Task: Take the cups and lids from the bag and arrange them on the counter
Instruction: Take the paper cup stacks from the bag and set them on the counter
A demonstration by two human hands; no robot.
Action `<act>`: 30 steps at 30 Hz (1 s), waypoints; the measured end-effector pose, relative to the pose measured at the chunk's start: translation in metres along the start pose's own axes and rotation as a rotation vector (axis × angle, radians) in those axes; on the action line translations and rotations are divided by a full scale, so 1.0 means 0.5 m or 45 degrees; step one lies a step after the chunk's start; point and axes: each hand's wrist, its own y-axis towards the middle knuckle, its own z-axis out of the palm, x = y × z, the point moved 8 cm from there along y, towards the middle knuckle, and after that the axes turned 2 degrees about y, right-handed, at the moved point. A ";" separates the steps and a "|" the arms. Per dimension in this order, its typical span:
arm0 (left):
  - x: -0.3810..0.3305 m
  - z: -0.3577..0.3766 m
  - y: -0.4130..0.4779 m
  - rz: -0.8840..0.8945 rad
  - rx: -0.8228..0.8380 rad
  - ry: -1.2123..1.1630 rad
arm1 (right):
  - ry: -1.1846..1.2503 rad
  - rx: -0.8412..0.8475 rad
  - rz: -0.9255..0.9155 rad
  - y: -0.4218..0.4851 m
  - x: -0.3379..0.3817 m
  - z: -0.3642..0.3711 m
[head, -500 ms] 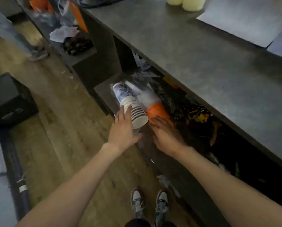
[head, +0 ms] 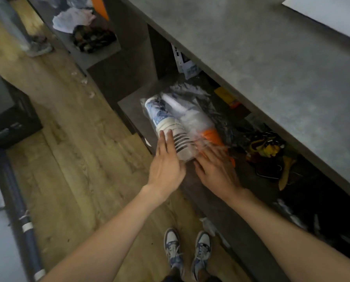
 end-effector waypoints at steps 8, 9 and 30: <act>0.008 -0.002 0.009 0.062 0.033 -0.034 | 0.364 0.260 0.362 0.097 -0.023 0.070; 0.009 0.000 0.010 0.061 0.042 -0.027 | 0.354 0.235 0.359 0.101 -0.027 0.068; -0.025 0.007 -0.063 0.344 0.311 -0.109 | 0.411 -0.019 0.591 -0.048 -0.056 -0.039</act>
